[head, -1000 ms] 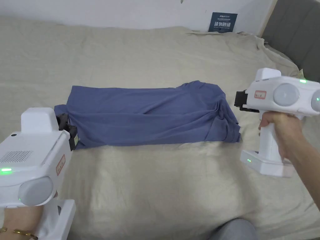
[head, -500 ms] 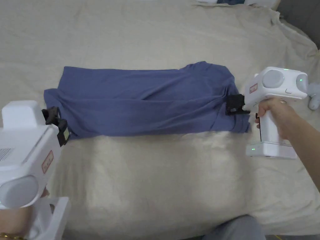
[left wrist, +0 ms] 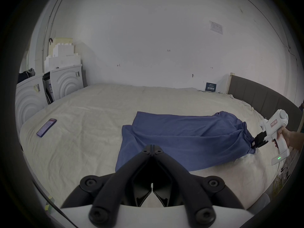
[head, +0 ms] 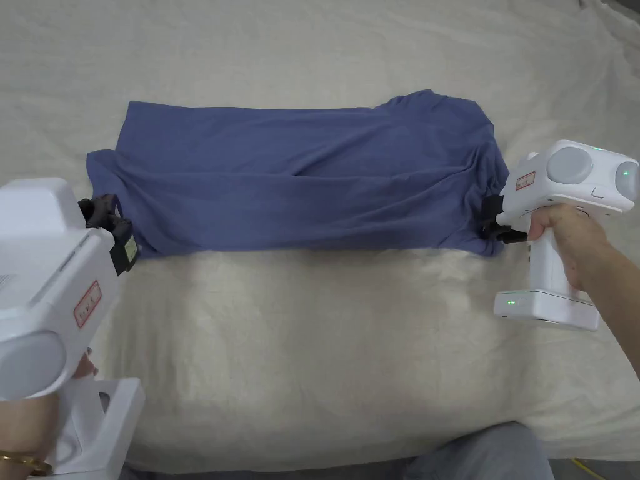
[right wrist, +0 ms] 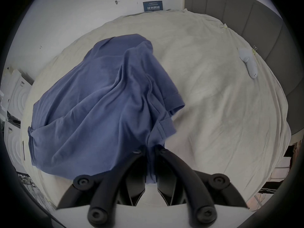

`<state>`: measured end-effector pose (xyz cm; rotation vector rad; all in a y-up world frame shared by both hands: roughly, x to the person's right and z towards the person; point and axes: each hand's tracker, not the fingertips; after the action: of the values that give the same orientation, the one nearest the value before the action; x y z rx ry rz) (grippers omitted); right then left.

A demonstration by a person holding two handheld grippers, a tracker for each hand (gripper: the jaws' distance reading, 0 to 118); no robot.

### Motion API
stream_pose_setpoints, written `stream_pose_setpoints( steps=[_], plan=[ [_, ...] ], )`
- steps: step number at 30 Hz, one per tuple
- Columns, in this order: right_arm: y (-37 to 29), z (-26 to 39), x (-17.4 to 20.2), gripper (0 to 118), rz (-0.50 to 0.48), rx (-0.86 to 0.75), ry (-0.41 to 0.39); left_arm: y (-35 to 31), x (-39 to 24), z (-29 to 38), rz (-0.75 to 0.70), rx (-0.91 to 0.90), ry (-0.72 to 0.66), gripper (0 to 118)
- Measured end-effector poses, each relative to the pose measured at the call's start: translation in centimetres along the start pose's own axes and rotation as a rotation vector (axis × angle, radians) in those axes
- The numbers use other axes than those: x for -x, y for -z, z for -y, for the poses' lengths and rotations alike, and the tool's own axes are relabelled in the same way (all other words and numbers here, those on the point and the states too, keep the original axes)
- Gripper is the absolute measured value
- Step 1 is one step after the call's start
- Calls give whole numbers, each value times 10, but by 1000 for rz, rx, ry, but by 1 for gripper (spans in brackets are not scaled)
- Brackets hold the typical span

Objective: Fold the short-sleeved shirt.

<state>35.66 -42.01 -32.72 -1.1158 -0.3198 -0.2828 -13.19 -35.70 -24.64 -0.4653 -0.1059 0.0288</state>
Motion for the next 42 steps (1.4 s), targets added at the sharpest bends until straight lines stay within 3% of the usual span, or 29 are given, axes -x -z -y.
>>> stream_pose_setpoints(
  steps=[5,6,7,10,11,16,21,24,27,28,30,33,34,38,42],
  plan=[
    [-16,-3,-8,7,-26,-15,-13,19,22,-27,1,131,-102,0],
    [-20,-4,-9,7,-32,-20,-9,26,28,-34,-10,170,-118,8],
    [-24,-4,-10,7,-40,-27,-9,35,34,-43,-5,216,-126,25],
    [-33,-4,-13,7,-50,-43,-8,61,52,-62,13,322,-150,93],
    [-35,-4,-13,7,-53,-47,-8,69,57,-68,14,355,-147,103],
    [-36,-5,-14,7,-53,-56,-17,111,73,-79,6,505,-95,108],
    [-33,-3,-14,7,-42,-57,-30,151,67,-52,-55,616,13,107],
    [-31,0,-14,7,-38,-49,-20,168,60,-33,-101,668,67,96],
    [-30,2,-14,7,-34,-45,-23,174,51,-18,-103,672,99,70],
    [-31,4,-13,7,-33,-48,-20,175,50,-15,-106,668,90,51],
    [-31,5,-12,7,-34,-48,-17,173,49,-12,-71,653,-9,37],
    [-31,8,-10,7,-30,-45,-35,167,45,-11,-111,616,36,19],
    [-32,9,-10,7,-31,-47,-36,166,44,-10,-106,618,34,0],
    [-42,10,-12,7,-38,-63,-24,157,42,-17,-96,626,78,0],
    [-64,10,-14,7,-50,-81,-38,137,65,-42,-53,592,-103,0]
  ],
)
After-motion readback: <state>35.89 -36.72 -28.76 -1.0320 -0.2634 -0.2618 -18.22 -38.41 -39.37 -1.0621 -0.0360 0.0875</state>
